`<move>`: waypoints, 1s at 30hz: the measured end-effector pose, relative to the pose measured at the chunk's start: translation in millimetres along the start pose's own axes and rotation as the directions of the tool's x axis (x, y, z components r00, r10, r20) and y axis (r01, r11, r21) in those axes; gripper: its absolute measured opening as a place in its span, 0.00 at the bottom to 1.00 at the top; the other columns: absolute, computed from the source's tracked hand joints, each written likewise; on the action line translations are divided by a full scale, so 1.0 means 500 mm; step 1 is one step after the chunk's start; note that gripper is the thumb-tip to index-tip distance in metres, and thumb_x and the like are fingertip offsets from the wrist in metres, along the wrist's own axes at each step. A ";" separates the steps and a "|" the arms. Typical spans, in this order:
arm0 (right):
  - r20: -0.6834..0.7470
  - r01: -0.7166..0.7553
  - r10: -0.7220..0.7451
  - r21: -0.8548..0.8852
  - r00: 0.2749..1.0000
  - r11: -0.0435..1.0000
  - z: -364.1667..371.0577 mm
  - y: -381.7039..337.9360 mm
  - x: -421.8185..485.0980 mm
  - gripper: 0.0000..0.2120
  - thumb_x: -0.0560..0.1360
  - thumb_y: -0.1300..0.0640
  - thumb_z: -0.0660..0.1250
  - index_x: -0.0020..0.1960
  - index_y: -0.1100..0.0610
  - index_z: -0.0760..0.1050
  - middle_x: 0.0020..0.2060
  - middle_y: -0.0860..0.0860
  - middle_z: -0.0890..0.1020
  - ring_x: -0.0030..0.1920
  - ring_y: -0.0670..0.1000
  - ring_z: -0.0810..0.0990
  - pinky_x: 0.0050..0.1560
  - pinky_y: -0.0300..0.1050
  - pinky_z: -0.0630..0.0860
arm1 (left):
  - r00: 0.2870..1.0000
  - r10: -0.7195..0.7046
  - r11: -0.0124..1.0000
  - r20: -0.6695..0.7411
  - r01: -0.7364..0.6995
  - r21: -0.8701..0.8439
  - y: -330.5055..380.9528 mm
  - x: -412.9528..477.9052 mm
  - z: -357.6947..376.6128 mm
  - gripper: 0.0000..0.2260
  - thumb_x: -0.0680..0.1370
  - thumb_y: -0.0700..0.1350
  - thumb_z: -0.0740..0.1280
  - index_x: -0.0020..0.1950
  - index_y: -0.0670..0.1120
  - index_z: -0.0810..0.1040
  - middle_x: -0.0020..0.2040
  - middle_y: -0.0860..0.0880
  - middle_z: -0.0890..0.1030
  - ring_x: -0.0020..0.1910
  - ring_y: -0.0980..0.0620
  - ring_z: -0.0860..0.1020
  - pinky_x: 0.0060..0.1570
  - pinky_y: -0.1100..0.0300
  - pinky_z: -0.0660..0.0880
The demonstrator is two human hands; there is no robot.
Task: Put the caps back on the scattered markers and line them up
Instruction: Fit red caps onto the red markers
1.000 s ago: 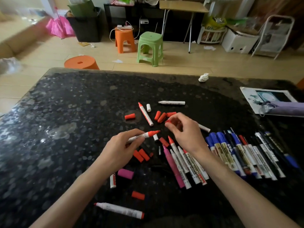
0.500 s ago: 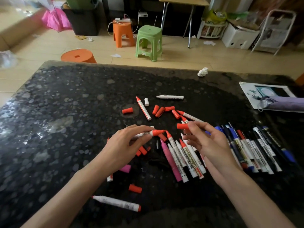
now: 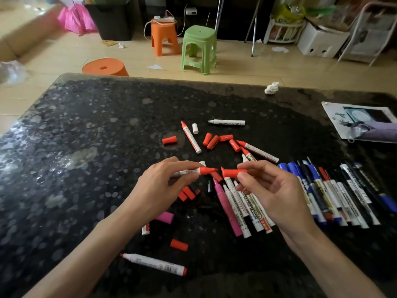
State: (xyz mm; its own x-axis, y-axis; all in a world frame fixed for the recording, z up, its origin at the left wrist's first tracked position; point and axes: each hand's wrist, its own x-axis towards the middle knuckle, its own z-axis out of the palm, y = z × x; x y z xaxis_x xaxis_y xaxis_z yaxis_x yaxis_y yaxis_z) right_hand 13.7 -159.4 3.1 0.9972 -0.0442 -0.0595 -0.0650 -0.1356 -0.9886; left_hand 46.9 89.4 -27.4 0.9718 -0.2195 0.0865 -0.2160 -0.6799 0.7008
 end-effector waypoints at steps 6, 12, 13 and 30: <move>0.026 0.041 -0.040 -0.038 0.999 0.998 0.006 0.004 -0.001 0.08 0.76 0.58 0.75 0.55 0.51 0.84 0.47 0.49 0.88 0.46 0.50 0.88 0.52 0.39 0.82 | 1.000 0.006 1.000 0.016 -0.006 0.003 0.002 -0.001 0.005 0.11 0.81 0.59 0.65 0.61 0.67 0.82 0.40 0.58 0.76 0.43 0.58 0.77 0.43 0.62 0.72; 0.044 0.059 -0.056 -0.064 0.997 0.996 0.004 0.009 0.001 0.09 0.76 0.58 0.75 0.56 0.51 0.84 0.47 0.47 0.88 0.46 0.49 0.88 0.51 0.37 0.82 | 1.000 0.001 1.000 0.030 -0.001 0.013 0.002 0.000 0.005 0.10 0.81 0.58 0.66 0.61 0.68 0.82 0.41 0.59 0.76 0.43 0.58 0.77 0.44 0.61 0.73; 0.041 0.055 -0.052 -0.069 0.998 0.996 0.004 0.009 0.001 0.09 0.76 0.58 0.75 0.56 0.50 0.84 0.47 0.47 0.88 0.46 0.49 0.88 0.51 0.38 0.82 | 0.999 0.000 1.000 0.032 0.000 0.011 0.002 -0.001 0.005 0.10 0.81 0.58 0.66 0.60 0.68 0.82 0.41 0.59 0.76 0.43 0.59 0.77 0.43 0.61 0.73; 0.129 0.080 -0.049 -0.252 0.990 0.964 0.012 0.040 0.004 0.06 0.77 0.53 0.76 0.52 0.49 0.81 0.46 0.44 0.86 0.48 0.46 0.87 0.50 0.47 0.84 | 0.998 0.032 0.999 0.055 -0.030 -0.036 0.009 -0.004 0.009 0.10 0.80 0.60 0.66 0.60 0.71 0.80 0.44 0.57 0.78 0.43 0.55 0.78 0.46 0.49 0.77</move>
State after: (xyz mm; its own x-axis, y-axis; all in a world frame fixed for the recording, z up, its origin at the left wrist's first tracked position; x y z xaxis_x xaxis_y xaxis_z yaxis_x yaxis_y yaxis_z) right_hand 14.3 -156.2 -17.4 0.9955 0.0902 -0.0288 0.0081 -0.3839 -0.9233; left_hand 43.7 83.7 -27.4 0.9577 -0.2792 0.0695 -0.2412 -0.6476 0.7228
